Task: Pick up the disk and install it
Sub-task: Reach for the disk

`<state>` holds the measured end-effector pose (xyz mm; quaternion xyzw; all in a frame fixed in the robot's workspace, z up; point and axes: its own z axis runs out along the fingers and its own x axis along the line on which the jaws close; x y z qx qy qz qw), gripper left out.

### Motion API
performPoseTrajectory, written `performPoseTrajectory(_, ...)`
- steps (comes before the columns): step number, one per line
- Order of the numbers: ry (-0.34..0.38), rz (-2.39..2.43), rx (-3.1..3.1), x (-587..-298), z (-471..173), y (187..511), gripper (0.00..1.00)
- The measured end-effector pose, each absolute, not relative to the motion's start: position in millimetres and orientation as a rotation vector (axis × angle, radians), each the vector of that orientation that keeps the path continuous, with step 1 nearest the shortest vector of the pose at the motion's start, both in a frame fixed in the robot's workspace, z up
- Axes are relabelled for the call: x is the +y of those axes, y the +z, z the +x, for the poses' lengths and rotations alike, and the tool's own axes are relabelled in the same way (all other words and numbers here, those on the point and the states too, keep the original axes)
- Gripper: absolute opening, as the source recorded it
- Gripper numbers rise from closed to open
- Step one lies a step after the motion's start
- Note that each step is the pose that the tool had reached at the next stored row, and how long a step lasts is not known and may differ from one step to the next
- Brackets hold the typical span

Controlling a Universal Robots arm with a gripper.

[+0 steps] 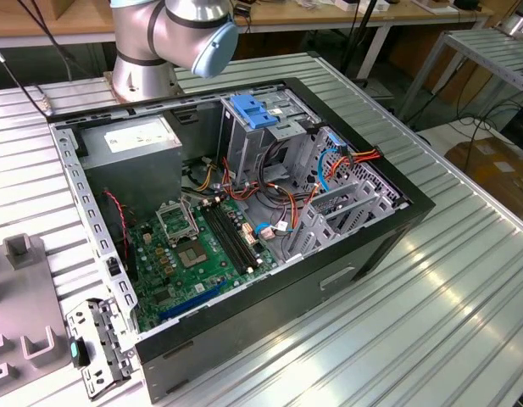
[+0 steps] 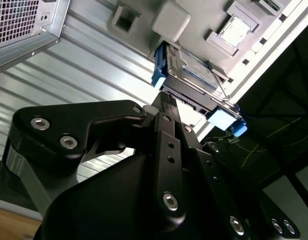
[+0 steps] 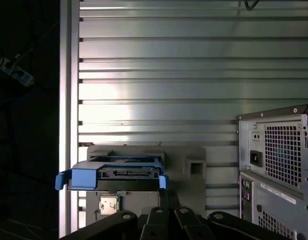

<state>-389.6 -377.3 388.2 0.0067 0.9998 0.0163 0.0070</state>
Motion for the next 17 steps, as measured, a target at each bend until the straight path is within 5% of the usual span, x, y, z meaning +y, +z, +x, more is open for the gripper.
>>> performPoseTrajectory(17, 0.051, 0.021, 3.13, -381.0, -431.7, 385.5, 0.11)
